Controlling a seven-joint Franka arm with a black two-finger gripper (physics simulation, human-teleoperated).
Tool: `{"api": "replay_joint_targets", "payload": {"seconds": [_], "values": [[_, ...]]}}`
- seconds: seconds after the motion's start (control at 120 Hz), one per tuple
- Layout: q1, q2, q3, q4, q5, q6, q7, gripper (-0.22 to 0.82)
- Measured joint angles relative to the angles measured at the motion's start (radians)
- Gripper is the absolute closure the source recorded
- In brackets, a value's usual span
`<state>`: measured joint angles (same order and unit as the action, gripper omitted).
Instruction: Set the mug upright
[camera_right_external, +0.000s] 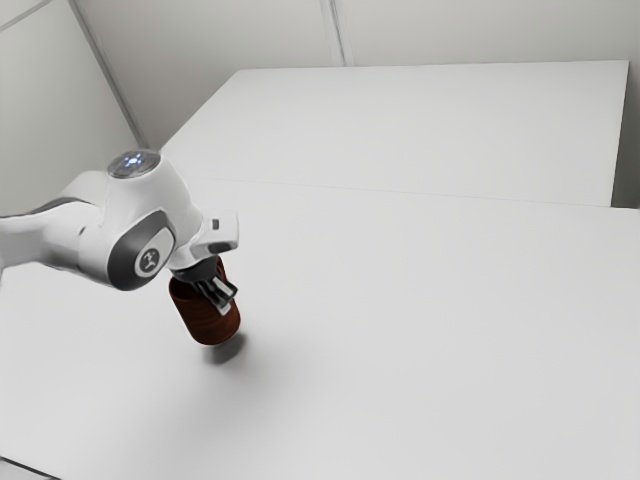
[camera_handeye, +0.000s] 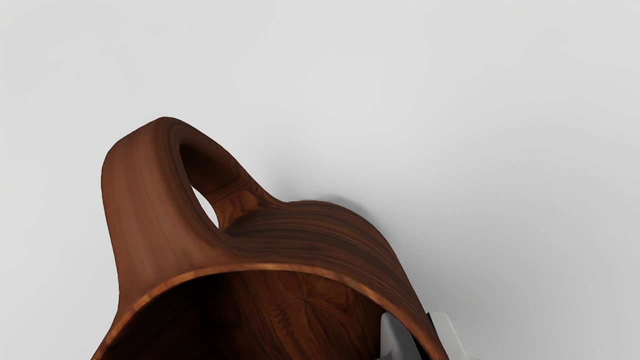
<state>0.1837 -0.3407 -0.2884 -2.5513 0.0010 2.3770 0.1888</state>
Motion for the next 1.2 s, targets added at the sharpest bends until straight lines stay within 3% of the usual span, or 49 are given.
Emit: {"api": "replay_joint_targets", "payload": {"seconds": [0.242, 0.742, 0.983, 1.2], "values": [[0.005, 0.053, 0.000, -0.011, 0.022, 0.110, -0.091, 0.79], [0.010, 0.163, 0.000, -0.009, 0.026, 0.177, -0.195, 0.78], [0.009, 0.152, -0.001, 0.002, 0.012, 0.178, -0.198, 0.46], [0.011, 0.108, -0.001, 0.030, 0.007, 0.161, -0.184, 0.27]]}}
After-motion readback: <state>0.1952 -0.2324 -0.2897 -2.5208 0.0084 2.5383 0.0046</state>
